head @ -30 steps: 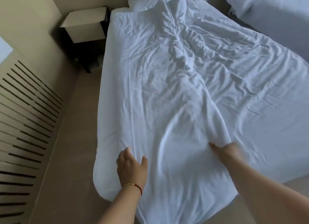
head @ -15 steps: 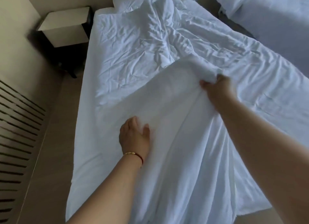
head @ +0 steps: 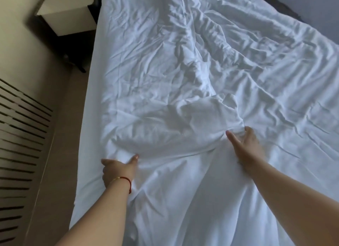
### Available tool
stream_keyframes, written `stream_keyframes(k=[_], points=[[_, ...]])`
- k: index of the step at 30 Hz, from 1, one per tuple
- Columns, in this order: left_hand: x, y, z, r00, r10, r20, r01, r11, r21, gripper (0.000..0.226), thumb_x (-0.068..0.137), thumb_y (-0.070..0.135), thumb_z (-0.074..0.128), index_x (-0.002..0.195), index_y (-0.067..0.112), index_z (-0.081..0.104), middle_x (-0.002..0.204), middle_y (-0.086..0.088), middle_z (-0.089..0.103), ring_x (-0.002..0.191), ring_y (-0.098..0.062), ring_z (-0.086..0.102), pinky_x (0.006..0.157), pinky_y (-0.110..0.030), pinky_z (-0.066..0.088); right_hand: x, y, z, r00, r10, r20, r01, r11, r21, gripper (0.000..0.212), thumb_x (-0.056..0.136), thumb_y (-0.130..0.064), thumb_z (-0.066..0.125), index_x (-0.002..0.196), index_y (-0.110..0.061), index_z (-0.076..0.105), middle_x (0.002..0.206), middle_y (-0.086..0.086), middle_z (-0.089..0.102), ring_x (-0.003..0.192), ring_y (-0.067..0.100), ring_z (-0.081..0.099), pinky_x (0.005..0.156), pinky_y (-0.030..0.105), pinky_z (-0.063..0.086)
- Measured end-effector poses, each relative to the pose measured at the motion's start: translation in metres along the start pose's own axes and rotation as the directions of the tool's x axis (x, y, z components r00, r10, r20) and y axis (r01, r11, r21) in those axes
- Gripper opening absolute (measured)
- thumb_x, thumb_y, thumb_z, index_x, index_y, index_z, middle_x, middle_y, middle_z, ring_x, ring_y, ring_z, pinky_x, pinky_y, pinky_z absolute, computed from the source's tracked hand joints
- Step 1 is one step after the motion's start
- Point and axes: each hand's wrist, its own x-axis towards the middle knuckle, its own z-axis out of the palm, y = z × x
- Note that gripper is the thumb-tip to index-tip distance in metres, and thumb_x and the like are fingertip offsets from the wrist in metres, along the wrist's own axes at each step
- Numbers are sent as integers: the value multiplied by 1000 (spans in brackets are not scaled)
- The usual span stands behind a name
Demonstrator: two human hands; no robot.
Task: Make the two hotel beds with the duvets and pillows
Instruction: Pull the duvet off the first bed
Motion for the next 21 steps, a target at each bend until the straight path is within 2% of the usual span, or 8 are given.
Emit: stream_keyframes(k=[3, 5, 8, 9, 12, 15, 17, 21], points=[[4, -4, -7, 996, 81, 34, -80, 996, -26, 81, 78, 57, 69, 129, -2, 46, 127, -21, 57, 105, -40, 59, 79, -41, 50, 19, -42, -14, 997, 17, -70, 2, 964, 265, 97, 67, -81, 42, 137, -15, 41, 131, 9, 53, 122, 28, 49, 104, 39, 36], [3, -6, -11, 993, 115, -9, -115, 993, -40, 75, 81, 53, 69, 130, 0, 47, 129, -20, 56, 114, -40, 55, 86, -43, 46, 55, -86, -27, 988, 115, 101, -149, 863, 483, 89, 72, -79, 49, 132, -14, 50, 122, 6, 57, 109, 27, 55, 97, 36, 41], [-7, 1, -11, 959, 206, -196, -196, 978, 69, 77, 80, 51, 70, 134, 4, 42, 131, -23, 49, 120, -42, 46, 93, -52, 44, 83, -122, -29, 839, 198, 506, -352, 908, 228, 70, 74, -59, 69, 121, -9, 56, 108, 10, 61, 95, 29, 62, 94, 39, 48], [-13, 4, -9, 929, 285, -237, -265, 957, 114, 78, 81, 50, 69, 138, 7, 39, 134, -22, 45, 123, -41, 42, 96, -53, 42, 83, -126, -24, 805, 205, 556, -284, 957, 58, 60, 76, -47, 74, 117, -7, 55, 105, 12, 60, 94, 30, 62, 89, 39, 50], [-28, 22, 4, 788, 555, -266, -523, 832, 185, 71, 90, 49, 58, 147, 13, 35, 145, -19, 38, 132, -37, 34, 107, -50, 34, 92, -149, -25, 953, -91, 290, 76, 995, 63, 40, 80, -24, 77, 108, -5, 56, 79, 10, 60, 61, 16, 59, 48, 20, 47], [-34, 43, 18, 700, 697, -155, -654, 713, 253, 66, 95, 56, 34, 151, 22, 29, 155, -13, 28, 143, -30, 23, 117, -49, 18, 110, -179, -54, 961, -164, -221, 244, 880, 408, 40, 82, -26, 70, 118, -13, 56, 101, 0, 60, 94, 18, 58, 73, 23, 46], [-32, 48, 25, 722, 692, -6, -650, 681, 336, 63, 98, 55, 24, 154, 29, 12, 162, -7, 10, 149, -24, 7, 119, -48, 5, 122, -172, -57, 959, -168, -229, 224, 942, 249, 33, 82, -30, 65, 111, -17, 56, 102, 6, 61, 103, 27, 58, 82, 30, 45], [-32, 39, 32, 804, 574, 155, -580, 702, 413, 62, 99, 54, 17, 154, 32, -3, 163, -3, -6, 150, -22, -6, 119, -54, 0, 103, -97, -20, 990, -143, -9, 138, 973, -186, 70, 85, -47, 61, 135, -5, 37, 134, 21, 48, 123, 38, 47, 100, 43, 40]])
